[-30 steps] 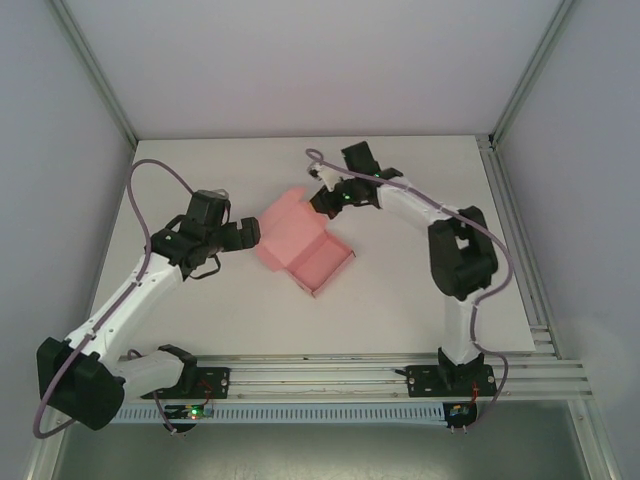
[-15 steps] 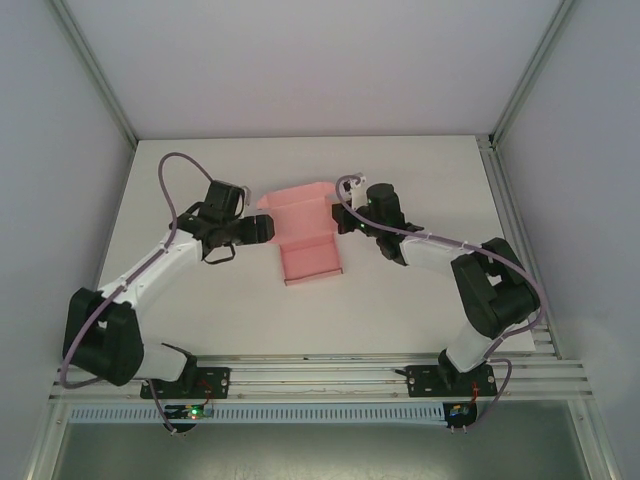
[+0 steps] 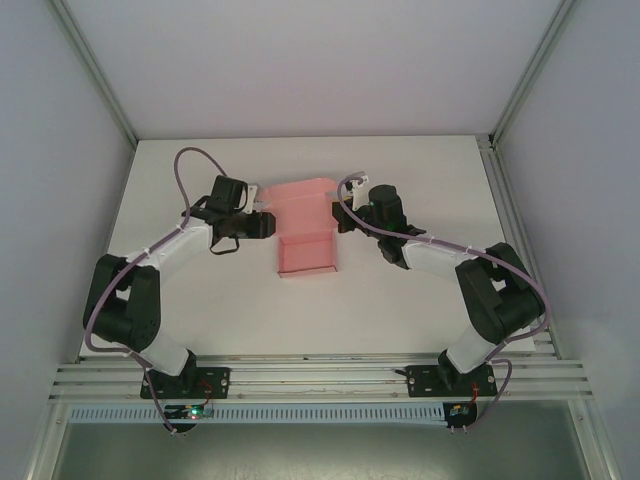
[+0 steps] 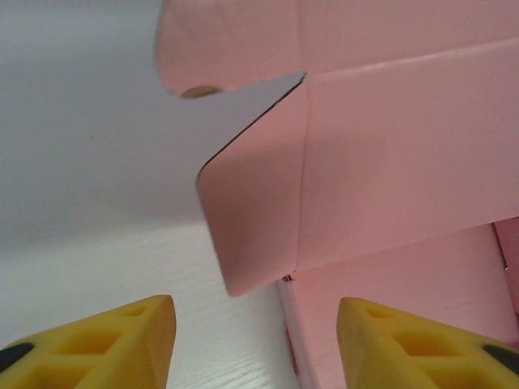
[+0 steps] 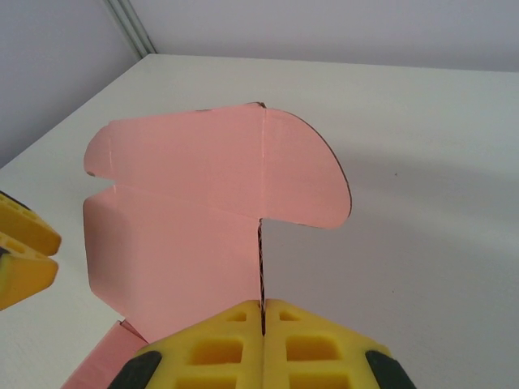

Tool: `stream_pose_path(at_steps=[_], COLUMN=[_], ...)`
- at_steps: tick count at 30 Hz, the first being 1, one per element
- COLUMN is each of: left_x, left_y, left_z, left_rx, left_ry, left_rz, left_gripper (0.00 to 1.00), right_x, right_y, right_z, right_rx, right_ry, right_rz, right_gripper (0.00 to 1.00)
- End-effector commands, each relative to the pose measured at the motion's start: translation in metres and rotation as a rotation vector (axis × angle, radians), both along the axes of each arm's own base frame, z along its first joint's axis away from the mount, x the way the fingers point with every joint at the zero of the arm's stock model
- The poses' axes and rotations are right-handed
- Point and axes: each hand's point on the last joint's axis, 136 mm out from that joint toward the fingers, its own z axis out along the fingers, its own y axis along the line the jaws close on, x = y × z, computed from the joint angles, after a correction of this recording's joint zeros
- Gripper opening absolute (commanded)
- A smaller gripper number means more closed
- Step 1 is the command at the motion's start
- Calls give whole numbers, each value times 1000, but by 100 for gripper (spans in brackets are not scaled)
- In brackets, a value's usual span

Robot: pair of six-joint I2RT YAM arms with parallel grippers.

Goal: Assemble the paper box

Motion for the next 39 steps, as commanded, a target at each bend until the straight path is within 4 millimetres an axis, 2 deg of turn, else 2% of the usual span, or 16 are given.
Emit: stream_pose_path(at_steps=[1,7,11,14,17,18,22,26,32,37,39], left_x=[24,35,39,40,40,41,41,49,55,57,60], left_y=[-5,-9,-10,-12,-11,-11,-13,-12,-29,-33,-43], left_z=[19,12,16,22,27,29,40,57,87,99,101], left_rx=[3,18,13,2,11,12,37,88,-78,-55,-73], left_ry=[-122,-144,-158,-164,-164,-170,-200,-264,-320,-402,-434], left_rz=[-47,-86,-92,-98,-92,-94,-68,39,141,243,263], left_gripper=[52,54,53,39,16,12,11,8,8,8,8], right_x=[-5,-10,-10,-11,-11,-11,-12,-9,7,17,20], right_y=[6,9,7,7,5,5,9,9,8,25,36], right_z=[14,10,9,11,9,8,9,17,29,30,31], right_rx=[15,-9,-16,-21,-44,-57,-116,-159,-319,-313,-319], right_ry=[-34,-15,-13,-17,-23,-26,-48,-104,-202,-236,-276], right_rz=[29,58,47,46,33,26,-21,-185,-424,-526,-555], right_gripper=[0,0,0,0,0,0,0,0,0,0,0])
